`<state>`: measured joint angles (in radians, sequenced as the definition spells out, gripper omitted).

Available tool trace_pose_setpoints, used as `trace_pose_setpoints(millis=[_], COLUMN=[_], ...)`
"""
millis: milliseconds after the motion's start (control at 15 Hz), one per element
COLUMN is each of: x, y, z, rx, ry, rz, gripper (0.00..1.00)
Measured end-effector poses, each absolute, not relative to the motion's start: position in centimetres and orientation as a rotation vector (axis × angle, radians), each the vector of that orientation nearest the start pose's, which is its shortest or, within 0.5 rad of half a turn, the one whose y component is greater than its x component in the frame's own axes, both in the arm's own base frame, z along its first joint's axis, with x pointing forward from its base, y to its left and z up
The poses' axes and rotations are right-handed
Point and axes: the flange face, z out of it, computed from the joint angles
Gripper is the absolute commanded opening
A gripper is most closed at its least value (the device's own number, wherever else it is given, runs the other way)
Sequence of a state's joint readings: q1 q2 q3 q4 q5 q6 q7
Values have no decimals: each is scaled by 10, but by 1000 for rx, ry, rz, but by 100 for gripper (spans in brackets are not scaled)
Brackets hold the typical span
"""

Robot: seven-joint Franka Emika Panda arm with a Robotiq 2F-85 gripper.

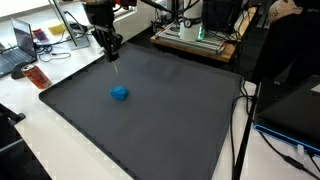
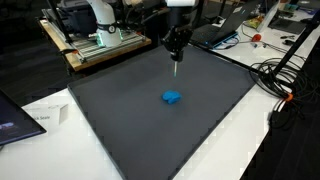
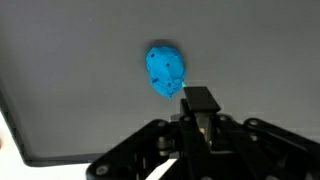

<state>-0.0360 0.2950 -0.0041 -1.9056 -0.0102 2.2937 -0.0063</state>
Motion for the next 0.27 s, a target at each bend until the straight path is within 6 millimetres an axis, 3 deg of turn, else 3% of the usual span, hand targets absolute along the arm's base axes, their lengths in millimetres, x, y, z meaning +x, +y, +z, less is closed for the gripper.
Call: trace_pose_setpoints(millis=[267], x=[587], y=[-36], z=[360], rx=[-3093], ry=[-83], rz=[-198], gripper=[3])
